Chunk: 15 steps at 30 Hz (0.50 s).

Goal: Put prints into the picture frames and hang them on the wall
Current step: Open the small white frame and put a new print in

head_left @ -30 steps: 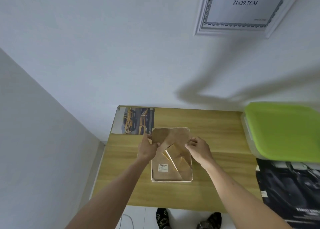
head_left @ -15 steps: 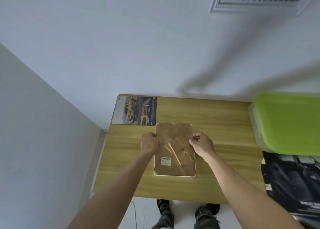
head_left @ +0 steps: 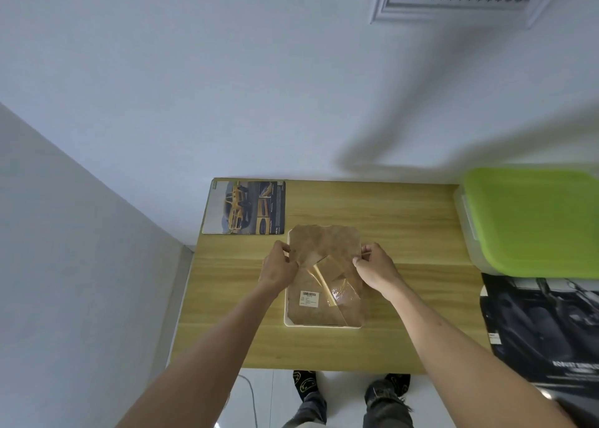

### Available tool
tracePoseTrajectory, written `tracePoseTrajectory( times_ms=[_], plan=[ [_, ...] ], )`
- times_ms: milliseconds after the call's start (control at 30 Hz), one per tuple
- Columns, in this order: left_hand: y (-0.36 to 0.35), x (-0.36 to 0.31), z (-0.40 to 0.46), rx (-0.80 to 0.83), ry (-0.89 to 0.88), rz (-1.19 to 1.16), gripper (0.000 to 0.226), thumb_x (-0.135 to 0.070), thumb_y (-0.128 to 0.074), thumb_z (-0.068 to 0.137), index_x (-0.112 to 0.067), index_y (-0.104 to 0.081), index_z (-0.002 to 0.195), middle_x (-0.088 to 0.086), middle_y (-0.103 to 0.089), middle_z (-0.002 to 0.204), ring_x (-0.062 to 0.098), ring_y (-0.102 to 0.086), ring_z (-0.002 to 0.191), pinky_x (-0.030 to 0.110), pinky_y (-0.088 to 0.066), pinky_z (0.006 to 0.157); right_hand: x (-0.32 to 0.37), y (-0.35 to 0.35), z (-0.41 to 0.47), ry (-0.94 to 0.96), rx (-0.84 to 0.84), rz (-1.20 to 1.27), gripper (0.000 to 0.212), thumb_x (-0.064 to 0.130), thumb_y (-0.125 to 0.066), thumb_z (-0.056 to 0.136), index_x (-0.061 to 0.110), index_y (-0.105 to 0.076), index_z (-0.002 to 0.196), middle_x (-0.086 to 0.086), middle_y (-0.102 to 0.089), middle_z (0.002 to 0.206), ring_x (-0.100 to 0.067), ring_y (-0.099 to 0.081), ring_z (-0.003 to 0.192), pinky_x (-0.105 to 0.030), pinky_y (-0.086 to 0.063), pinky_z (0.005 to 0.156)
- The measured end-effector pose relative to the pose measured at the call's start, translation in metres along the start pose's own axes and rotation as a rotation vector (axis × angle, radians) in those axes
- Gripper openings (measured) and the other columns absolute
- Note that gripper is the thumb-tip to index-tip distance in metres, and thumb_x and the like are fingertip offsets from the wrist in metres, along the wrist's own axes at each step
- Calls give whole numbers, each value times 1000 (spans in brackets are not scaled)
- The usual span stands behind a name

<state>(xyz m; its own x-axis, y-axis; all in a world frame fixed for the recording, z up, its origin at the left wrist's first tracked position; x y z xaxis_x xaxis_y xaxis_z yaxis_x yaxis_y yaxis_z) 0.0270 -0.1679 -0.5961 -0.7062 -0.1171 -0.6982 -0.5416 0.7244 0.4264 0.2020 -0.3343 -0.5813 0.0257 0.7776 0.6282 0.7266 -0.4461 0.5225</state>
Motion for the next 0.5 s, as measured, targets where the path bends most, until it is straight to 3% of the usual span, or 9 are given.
tracePoseTrajectory(
  times_ms=[133,200,267,300,400,433,500],
  plan=[
    [3,-3,-4,-22,-16,-53,25,-12,-64,89,-18,-53,111,10,-69,93,21,-68,85,27,-48,59,-8,-2,-8,26,61,13,37,32,-54,98,28,-46,133,5,-66,98,-16,-64,82,-31,-52,67],
    [3,-6,-6,-29,-17,-74,28,-12,-66,88,-16,-55,114,8,-68,91,20,-67,84,26,-47,58,-13,0,-10,33,85,48,55,35,-60,93,36,-40,144,7,-64,102,-16,-64,90,-36,-55,79],
    [1,-11,-7,-37,-28,-94,31,-12,-67,87,-16,-57,116,6,-68,89,19,-67,82,26,-48,59,-14,5,-14,33,124,84,72,34,-66,89,40,-30,151,8,-57,114,-15,-59,108,-32,-48,88],
    [-1,-15,-7,-39,-40,-97,32,-12,-67,88,-16,-58,118,6,-68,88,18,-67,81,27,-49,60,-15,9,-16,34,146,101,78,31,-68,88,40,-25,153,9,-58,114,-14,-59,108,-28,-45,86],
    [-17,-33,-13,-7,-107,-74,38,-13,-67,88,-19,-59,125,1,-68,81,11,-66,74,21,-47,57,-24,28,-15,62,144,80,88,21,-70,86,39,-18,155,4,-63,78,-10,-60,71,-24,-45,66],
    [-26,-40,-16,25,-143,-29,46,-14,-68,87,-23,-57,131,-1,-68,80,8,-65,70,17,-44,53,-30,37,-12,61,114,74,89,19,-71,86,38,-19,155,1,-67,79,-10,-61,70,-23,-47,65],
    [-50,-54,-23,110,-219,84,68,-15,-70,84,-29,-42,144,-2,-67,80,4,-62,66,11,-41,47,-40,57,-8,49,35,119,88,17,-76,83,33,-27,154,0,-73,103,-9,-67,84,-24,-51,77]
  ],
)
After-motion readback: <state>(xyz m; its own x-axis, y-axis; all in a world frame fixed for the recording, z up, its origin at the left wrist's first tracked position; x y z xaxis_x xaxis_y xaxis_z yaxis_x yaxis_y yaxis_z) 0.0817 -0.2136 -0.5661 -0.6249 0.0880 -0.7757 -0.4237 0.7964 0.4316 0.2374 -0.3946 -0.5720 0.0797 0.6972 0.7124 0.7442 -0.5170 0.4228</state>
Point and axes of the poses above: each hand's wrist, its own z-axis towards the middle knuckle, its own y-axis out of the back of the hand, x = y × z, the point moved 6 cm from there along z, towards the middle knuckle
